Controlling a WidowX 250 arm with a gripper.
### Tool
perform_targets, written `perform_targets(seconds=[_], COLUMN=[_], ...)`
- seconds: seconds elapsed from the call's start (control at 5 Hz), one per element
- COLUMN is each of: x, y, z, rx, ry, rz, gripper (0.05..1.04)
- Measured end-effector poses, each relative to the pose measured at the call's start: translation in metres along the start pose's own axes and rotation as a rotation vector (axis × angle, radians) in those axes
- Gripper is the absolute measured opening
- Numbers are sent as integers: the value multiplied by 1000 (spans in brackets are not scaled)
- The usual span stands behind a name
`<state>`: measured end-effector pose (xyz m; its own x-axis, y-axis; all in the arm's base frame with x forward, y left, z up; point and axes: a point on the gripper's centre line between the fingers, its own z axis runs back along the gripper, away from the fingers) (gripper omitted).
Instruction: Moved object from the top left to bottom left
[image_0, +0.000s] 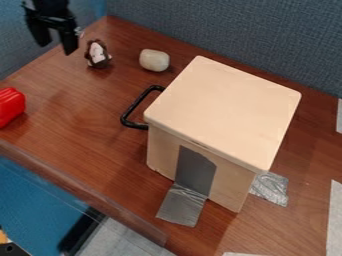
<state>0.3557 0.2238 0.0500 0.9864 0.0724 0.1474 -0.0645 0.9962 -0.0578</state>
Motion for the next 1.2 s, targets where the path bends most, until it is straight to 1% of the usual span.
perform_targets(seconds=[0.2,0.4,0.6,0.8,1.0,1.2], x=[27,48,57,56,46,43], y=[-9,-13,-21,-25,-24,-22], z=[-13,-22,-29,-40,-56,-57], rx=[-18,-20,-30,-16,4,2], ry=[10,-20,-26,-24,-15,-12], rz=[22,45,50,45,56,44], gripper=[1001,1001,1001,948,668,467])
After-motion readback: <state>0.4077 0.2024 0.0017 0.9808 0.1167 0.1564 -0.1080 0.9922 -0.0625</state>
